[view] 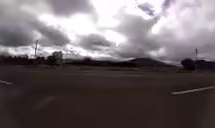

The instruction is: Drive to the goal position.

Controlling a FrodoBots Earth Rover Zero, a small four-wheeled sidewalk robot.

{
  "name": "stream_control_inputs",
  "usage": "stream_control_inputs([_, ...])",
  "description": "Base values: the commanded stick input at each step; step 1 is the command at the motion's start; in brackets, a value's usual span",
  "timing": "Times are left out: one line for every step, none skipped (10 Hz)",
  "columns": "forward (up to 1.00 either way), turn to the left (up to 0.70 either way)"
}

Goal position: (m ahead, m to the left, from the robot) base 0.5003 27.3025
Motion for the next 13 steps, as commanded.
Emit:
stream_control_inputs([0.00,0.70])
stream_control_inputs([0.00,0.70])
stream_control_inputs([0.00,0.70])
stream_control_inputs([0.00,0.70])
stream_control_inputs([0.00,0.70])
stream_control_inputs([0.00,0.70])
stream_control_inputs([0.00,0.70])
stream_control_inputs([0.00,0.70])
stream_control_inputs([0.00,0.70])
stream_control_inputs([0.00,0.70])
stream_control_inputs([0.00,0.70])
stream_control_inputs([0.00,0.70])
stream_control_inputs([0.00,0.70])
